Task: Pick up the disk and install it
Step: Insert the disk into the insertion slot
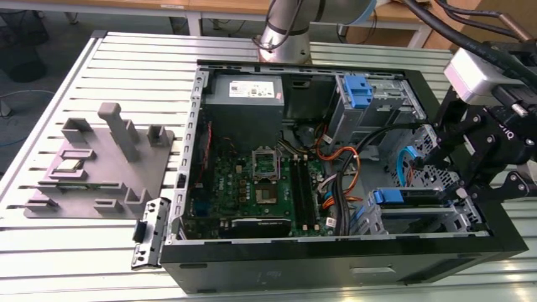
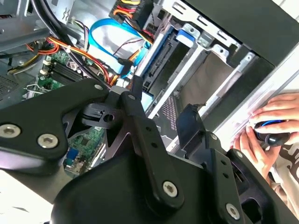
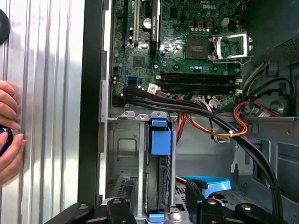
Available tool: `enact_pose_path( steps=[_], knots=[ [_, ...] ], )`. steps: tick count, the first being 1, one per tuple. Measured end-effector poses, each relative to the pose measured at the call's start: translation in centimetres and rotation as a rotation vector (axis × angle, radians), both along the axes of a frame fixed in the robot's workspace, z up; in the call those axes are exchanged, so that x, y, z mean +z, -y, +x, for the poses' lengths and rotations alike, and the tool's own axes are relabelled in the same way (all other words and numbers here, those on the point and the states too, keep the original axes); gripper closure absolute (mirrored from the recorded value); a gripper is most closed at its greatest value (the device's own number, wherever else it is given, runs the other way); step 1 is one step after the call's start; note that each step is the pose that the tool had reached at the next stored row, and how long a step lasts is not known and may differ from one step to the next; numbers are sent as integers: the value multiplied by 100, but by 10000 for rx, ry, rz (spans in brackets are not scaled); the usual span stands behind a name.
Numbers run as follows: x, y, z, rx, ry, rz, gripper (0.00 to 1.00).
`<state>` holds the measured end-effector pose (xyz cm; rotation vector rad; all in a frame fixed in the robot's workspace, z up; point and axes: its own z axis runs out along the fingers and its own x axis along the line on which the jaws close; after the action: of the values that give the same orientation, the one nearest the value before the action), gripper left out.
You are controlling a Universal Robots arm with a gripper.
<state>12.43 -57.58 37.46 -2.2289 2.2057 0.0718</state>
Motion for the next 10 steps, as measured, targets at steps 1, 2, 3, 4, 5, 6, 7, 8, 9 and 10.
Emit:
enact_pose_path(
  steps=[1, 2, 3, 4, 5, 6, 7, 8, 9, 10],
  knots=[
    [-2, -4, 0, 9, 3, 1, 44],
    [-3, -4, 0, 9, 3, 2, 44],
    [-3, -4, 0, 9, 4, 0, 44],
    [-3, -4, 0, 9, 4, 0, 44],
    [-3, -4, 0, 9, 4, 0, 44],
    [-6, -5, 0, 9, 4, 1, 44],
    [-11, -5, 0, 9, 4, 1, 44],
    [-16, -5, 0, 9, 4, -1, 44],
    [-18, -5, 0, 9, 4, -1, 44],
    [-18, -5, 0, 9, 4, -2, 44]
  ],
)
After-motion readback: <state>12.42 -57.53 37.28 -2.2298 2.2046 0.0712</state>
